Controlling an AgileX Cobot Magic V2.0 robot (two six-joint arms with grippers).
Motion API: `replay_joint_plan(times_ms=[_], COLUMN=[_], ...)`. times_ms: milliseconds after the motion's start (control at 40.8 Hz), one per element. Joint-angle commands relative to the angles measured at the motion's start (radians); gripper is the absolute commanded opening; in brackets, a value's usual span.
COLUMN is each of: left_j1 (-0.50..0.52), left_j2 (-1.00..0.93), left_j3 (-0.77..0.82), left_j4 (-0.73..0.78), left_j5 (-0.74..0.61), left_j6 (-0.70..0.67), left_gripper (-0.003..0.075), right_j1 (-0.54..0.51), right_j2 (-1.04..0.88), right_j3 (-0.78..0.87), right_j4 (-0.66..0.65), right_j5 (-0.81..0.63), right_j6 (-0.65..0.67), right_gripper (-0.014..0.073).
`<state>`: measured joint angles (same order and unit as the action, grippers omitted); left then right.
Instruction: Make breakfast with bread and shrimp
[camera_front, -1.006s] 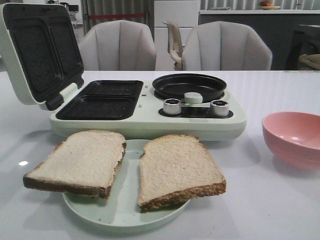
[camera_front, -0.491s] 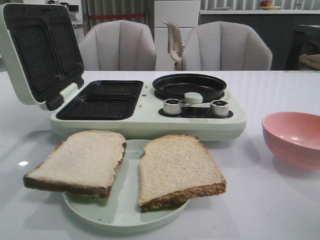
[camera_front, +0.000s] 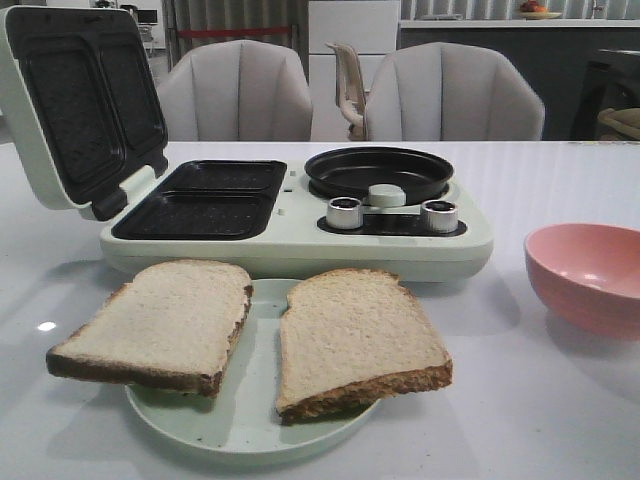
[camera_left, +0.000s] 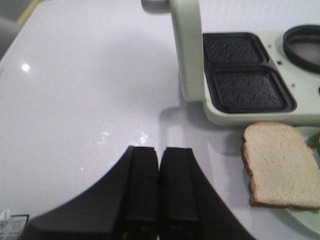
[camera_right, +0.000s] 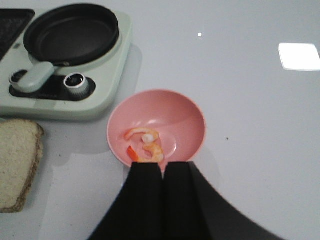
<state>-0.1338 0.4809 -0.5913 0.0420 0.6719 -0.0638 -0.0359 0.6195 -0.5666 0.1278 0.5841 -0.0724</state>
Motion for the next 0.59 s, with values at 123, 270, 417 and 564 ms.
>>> replay_joint_plan(times_ms=[123, 270, 417, 564], left_j1=[-0.003, -0.003, -0.003, -0.018], left_j2=[0.071, 0.073, 0.074, 0.088], left_j3=[0.010, 0.012, 0.012, 0.012], left_j4=[-0.006, -0.006, -0.006, -0.042], left_j5=[-0.085, -0.088, -0.078, -0.079], left_j6=[0.000, 0.000, 0.023, 0.145], left_gripper=[0.0120, 0.0399, 0.0652, 0.0643], right_j1=[-0.003, -0.003, -0.003, -0.003], right_j2=[0.112, 0.126, 0.126, 0.126], right_j3=[-0.031, -0.031, -0.031, -0.031], right_j4=[-0.010, -0.010, -0.010, -0.010], right_j5=[-0.067, -0.068, -0.066, -0.066], right_j6=[-0.004, -0.004, -0.004, -0.004], right_gripper=[0.0132, 0.0418, 0.0541, 0.0537])
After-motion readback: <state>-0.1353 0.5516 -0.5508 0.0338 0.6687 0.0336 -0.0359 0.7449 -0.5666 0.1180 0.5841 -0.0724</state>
